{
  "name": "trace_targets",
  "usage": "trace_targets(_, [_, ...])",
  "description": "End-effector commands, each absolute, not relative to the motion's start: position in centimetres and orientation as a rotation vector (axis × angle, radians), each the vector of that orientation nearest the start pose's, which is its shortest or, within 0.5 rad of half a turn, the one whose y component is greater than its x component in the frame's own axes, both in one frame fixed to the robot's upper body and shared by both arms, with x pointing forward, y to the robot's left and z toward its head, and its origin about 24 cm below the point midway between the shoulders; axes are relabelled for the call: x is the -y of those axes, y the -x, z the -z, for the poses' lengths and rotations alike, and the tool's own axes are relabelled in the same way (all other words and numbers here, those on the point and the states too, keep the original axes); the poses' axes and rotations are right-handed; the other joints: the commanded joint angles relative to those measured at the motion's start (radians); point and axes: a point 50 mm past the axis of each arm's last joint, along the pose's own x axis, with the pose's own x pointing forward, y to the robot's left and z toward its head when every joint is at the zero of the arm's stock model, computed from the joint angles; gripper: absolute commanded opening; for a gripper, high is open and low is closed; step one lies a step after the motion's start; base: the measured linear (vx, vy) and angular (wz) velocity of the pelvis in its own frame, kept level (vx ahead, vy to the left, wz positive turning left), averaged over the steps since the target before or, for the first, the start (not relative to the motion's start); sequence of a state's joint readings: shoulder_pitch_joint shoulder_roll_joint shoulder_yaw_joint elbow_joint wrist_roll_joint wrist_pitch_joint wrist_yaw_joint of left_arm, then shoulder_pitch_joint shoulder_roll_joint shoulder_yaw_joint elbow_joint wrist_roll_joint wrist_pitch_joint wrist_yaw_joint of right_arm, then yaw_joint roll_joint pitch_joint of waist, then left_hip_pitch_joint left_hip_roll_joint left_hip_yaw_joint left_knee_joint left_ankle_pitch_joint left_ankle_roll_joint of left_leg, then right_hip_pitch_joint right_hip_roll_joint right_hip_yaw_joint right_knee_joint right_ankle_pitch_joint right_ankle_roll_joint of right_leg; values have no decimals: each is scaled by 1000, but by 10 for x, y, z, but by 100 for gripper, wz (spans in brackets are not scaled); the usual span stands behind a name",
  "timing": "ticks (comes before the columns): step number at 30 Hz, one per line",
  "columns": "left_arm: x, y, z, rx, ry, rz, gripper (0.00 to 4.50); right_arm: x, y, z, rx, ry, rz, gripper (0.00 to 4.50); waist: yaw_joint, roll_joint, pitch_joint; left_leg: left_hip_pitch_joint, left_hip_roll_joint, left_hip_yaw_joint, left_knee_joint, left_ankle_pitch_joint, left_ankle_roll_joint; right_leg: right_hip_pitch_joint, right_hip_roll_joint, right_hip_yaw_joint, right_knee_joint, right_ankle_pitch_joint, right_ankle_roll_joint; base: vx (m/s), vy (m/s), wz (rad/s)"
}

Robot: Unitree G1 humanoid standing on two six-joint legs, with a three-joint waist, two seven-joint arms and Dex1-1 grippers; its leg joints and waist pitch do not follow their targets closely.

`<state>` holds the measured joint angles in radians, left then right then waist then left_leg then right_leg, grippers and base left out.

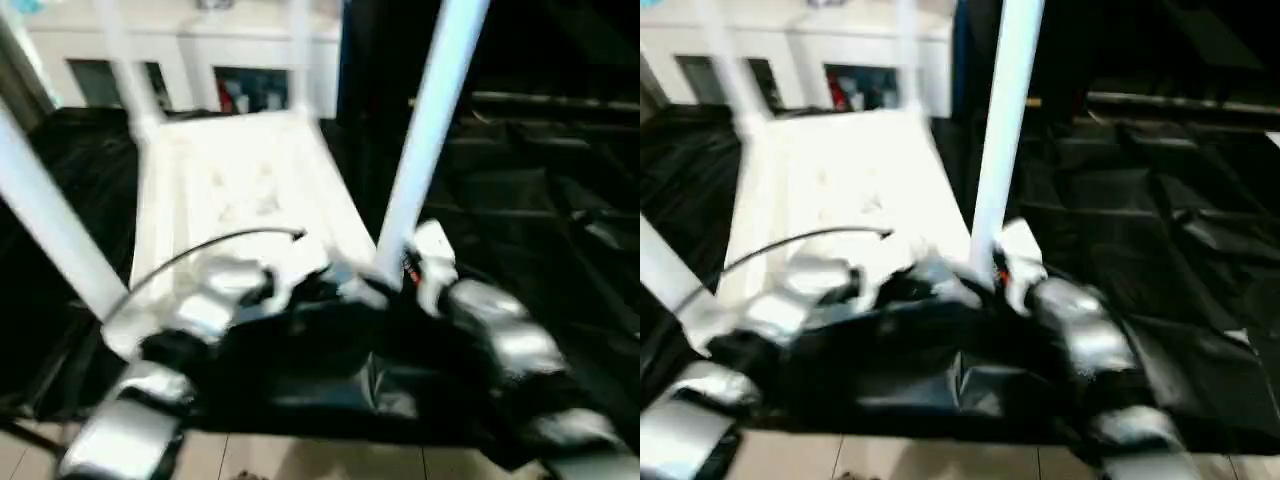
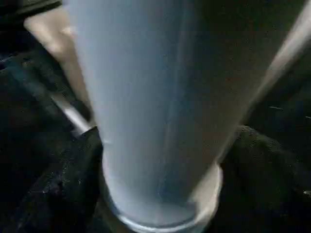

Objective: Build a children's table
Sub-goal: Rotate leg to tighten

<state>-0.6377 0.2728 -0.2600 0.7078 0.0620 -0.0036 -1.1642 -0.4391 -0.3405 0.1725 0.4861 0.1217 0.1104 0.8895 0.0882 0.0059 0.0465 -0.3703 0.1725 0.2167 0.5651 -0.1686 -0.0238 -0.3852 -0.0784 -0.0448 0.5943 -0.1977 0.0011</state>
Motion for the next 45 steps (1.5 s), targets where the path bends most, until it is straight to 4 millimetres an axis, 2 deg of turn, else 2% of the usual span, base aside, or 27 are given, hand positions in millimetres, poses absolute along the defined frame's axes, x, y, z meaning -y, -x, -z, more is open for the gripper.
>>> trace_targets(1, [-111,-315,-47,-371,-309,1411,0,149,-303,-41,-339,210,-1060,398,3,-16,-52,16,72,-34,-61,-243,50,29,-79,44,-74,-254,-212,0,0,0])
trace_targets(4, [-117,-314,-48,-378,-307,1424,0,150,-302,-41,-344,236,-1079,398,2,-15,-52,17,72,-34,-62,-239,40,25,-78,44,-71,-242,-223,0,0,0])
trace_targets(8, [-119,-313,-48,-384,-298,1426,0,147,-304,-44,-338,207,-1088,398,1,-21,-53,16,69,-33,-58,-222,41,27,-79,44,-69,-220,-229,0,0,0])
trace_targets(11, [-119,-312,-48,-385,-295,1425,0,146,-304,-45,-340,194,-1095,365,2,-20,-54,15,68,-33,-57,-206,47,28,-78,44,-67,-198,-233,0,0,0])
trace_targets(13, [-119,-312,-48,-387,-291,1429,0,146,-303,-45,-346,188,-1106,360,2,-21,-54,14,69,-32,-56,-199,52,29,-77,43,-66,-193,-234,0,0,0])
trace_targets(15, [-119,-312,-48,-388,-290,1430,0,146,-303,-45,-350,185,-1110,332,2,-21,-54,15,68,-32,-55,-199,52,28,-77,43,-66,-195,-234,0,0,0])
trace_targets(18, [-119,-311,-48,-389,-288,1432,0,145,-301,-43,-352,183,-1114,322,2,-22,-55,14,68,-32,-54,-190,54,30,-77,43,-64,-185,-233,0,0,0])
trace_targets(20, [-119,-311,-48,-392,-286,1436,0,145,-301,-43,-352,178,-1109,290,2,-20,-55,15,68,-32,-54,-188,54,29,-78,43,-65,-184,-235,0,0,0])
trace_targets(24, [-119,-310,-48,-395,-285,1439,0,146,-302,-41,-350,164,-1074,277,1,-21,-56,14,67,-32,-53,-180,55,31,-77,42,-62,-166,-240,0,0,0])
trace_targets(25, [-118,-310,-48,-395,-281,1437,0,147,-303,-40,-348,160,-1048,276,1,-17,-56,15,67,-32,-53,-179,55,31,-77,42,-62,-163,-241,0,0,0])
trace_targets(27, [-114,-315,-45,-389,-289,1366,0,150,-312,-33,-348,128,-885,273,-4,-19,-55,14,66,-32,-53,-188,49,29,-77,43,-63,-170,-244,0,0,0])
trace_targets(28, [-114,-315,-45,-389,-289,1366,0,150,-312,-33,-348,128,-885,272,-10,-20,-54,15,63,-34,-54,-207,39,28,-78,42,-68,-202,-241,0,0,0])
trace_targets(29, [-111,-319,-42,-395,-301,1303,0,152,-317,-28,-352,112,-775,272,-13,-22,-53,15,63,-35,-55,-218,32,30,-79,43,-70,-231,-232,0,0,0])
trace_targets(30, [-103,-325,-38,-390,-322,1214,0,152,-322,-20,-371,63,-624,272,-18,-23,-51,15,63,-34,-56,-226,29,26,-78,44,-73,-250,-229,0,0,0])
trace_targets(31, [-96,-329,-35,-394,-332,1156,0,151,-325,-15,-386,32,-514,272,-27,-18,-45,22,61,-37,-60,-276,6,18,-78,43,-84,-339,-215,0,0,0])
trace_targets(32, [-96,-329,-35,-394,-332,1156,0,151,-325,-15,-386,32,-514,272,-29,-20,-45,25,60,-40,-61,-290,-8,19,-80,42,-86,-377,-205,0,0,0])
trace_targets(33, [-92,-331,-34,-397,-337,1123,0,150,-326,-12,-397,14,-448,272,-32,-22,-48,21,61,-45,-63,-299,-21,26,-82,41,-87,-408,-187,0,0,0])
trace_targets(35, [-78,-335,-32,-405,-349,1050,0,145,-329,-7,-413,-1,-308,272,-34,-21,-48,29,61,-43,-63,-320,-25,15,-79,45,-92,-407,-175,0,0,0])
trace_targets(37, [-70,-336,-32,-402,-343,1028,0,139,-330,-5,-414,-7,-280,272,-33,-19,-50,27,62,-43,-63,-305,-22,17,-80,47,-90,-376,-176,0,0,0])
trace_targets(38, [-54,-338,-33,-397,-343,990,0,126,-333,-5,-411,-6,-235,272,-31,-16,-51,26,61,-42,-63,-295,-15,19,-78,47,-89,-341,-181,0,0,0])
trace_targets(40, [-47,-337,-33,-394,-350,993,0,118,-335,-6,-400,-13,-226,272,-33,-19,-54,22,58,-39,-61,-274,-8,22,-76,46,-83,-277,-197,0,0,0])
trace_targets(41, [-45,-337,-33,-392,-357,994,0,116,-336,-7,-396,-12,-225,272,-30,-14,-55,22,59,-40,-61,-269,-5,22,-79,47,-83,-271,-198,0,0,0])
trace_targets(42, [-45,-337,-33,-390,-360,997,0,115,-336,-7,-393,-12,-227,272,-28,-18,-56,21,59,-38,-59,-256,3,24,-77,46,-81,-244,-199,0,0,0])
trace_targets(44, [-42,-337,-34,-378,-374,1011,0,106,-339,-10,-374,-13,-237,272,-28,-18,-56,18,57,-38,-59,-246,14,27,-76,45,-80,-227,-202,0,0,0])
trace_targets(45, [-43,-338,-34,-372,-377,1016,0,103,-339,-11,-359,-23,-249,272,-28,-20,-54,18,57,-38,-59,-254,18,26,-78,45,-83,-247,-199,0,0,0])
